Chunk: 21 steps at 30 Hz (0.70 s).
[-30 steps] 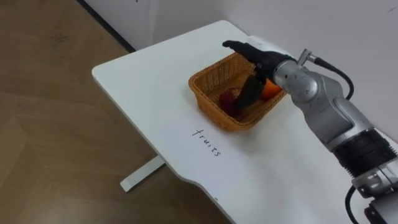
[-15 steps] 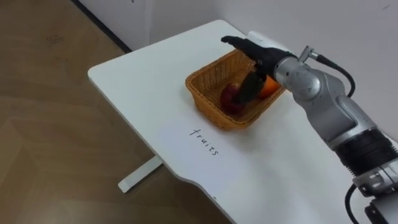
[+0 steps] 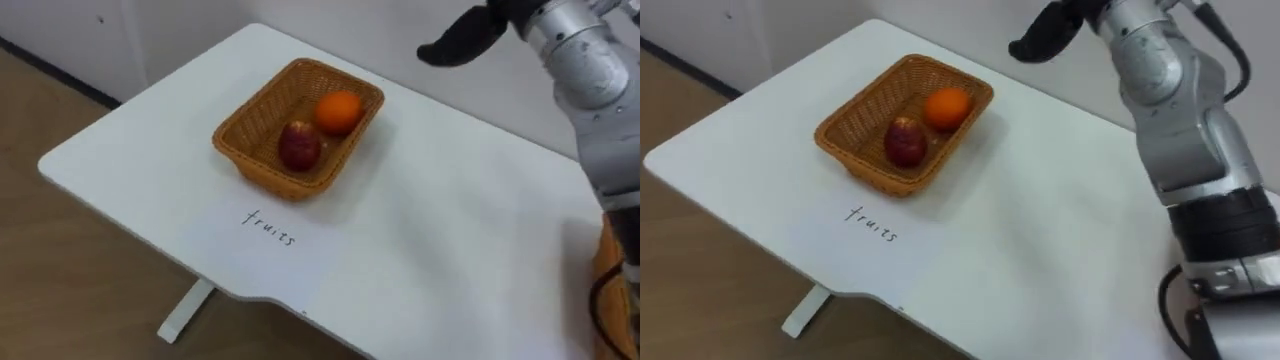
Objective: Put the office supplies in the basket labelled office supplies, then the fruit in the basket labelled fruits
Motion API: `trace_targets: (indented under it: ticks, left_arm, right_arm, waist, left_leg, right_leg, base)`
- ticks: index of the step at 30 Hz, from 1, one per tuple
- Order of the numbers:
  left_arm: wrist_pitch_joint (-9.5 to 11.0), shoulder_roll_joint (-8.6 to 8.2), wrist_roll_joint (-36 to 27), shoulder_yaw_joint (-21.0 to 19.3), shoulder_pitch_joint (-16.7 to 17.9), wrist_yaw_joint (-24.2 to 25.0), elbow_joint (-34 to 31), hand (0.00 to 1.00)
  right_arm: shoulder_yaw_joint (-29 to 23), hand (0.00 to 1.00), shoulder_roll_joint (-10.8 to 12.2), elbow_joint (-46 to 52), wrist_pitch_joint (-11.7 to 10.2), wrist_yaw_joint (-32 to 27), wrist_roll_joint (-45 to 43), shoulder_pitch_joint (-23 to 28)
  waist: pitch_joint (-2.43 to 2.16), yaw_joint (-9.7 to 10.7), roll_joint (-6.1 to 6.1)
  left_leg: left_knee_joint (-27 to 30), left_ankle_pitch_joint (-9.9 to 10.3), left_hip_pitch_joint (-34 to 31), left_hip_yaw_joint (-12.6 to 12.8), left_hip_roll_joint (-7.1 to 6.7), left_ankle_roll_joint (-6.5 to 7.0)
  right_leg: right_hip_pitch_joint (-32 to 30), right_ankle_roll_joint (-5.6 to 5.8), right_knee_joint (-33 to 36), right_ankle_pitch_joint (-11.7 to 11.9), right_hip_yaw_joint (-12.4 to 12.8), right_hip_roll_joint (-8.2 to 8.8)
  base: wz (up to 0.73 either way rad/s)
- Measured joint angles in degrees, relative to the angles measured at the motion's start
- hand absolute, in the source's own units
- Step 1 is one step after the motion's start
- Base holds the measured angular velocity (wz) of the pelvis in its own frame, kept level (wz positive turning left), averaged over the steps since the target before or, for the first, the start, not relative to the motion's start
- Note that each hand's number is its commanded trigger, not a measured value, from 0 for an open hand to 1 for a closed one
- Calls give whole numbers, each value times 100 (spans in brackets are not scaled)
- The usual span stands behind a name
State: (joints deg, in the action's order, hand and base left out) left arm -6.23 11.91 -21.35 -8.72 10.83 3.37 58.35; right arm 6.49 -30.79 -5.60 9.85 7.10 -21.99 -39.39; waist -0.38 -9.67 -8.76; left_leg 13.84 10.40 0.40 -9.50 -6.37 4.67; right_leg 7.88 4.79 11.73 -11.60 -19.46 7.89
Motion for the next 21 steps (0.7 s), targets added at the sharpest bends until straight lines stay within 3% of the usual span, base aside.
trace_targets:
  ticks: [7, 10, 13, 17, 21]
  left_arm:
    - [-4, -7, -44, -4, -54, 263, 8, 0]
    - [-5, 0, -229, 63, -108, 288, 4, 0]
    - [-4, 2, -487, 65, -53, 294, -87, 0]
    - [-1, 4, -520, 0, 20, 307, -236, 0]
    - [2, 10, -536, -3, 52, 307, -234, 0]
  right_arm:
    - [-796, 0, -180, -13, 6, -537, 37, 9]
    - [-879, 0, -327, -45, 7, -874, 364, 33]
    - [-960, 0, -336, -36, 7, -953, 397, 48]
    - [-1399, 0, -338, 98, 23, -1166, 609, 370]
    - [-1572, 0, -342, 193, 21, -1423, 737, 520]
  waist:
    - [11, 484, 27]
    - [24, 565, 82]
    - [22, 797, 168]
    - [-13, 853, 228]
    - [-13, 1002, 236]
  left_leg:
    - [-100, 2, 121, 210, 60, -1]
    - [-112, 4, 133, 374, 92, 1]
    - [-122, 10, 123, 480, 113, 7]
    - [-233, 16, 276, 708, 190, -2]
    - [-315, 35, 422, 848, 261, -30]
  right_leg:
    - [-25, -13, 1, 9, 78, -15]
    - [-95, -32, -6, 21, 210, -29]
    - [-141, -45, -4, 41, 268, -36]
    - [-135, -60, -2, 58, 536, -100]
    - [-98, -95, -1, 79, 665, -158]
  base:
    - [-17]
    - [-24]
    - [-18]
    - [-29]
    - [-26]
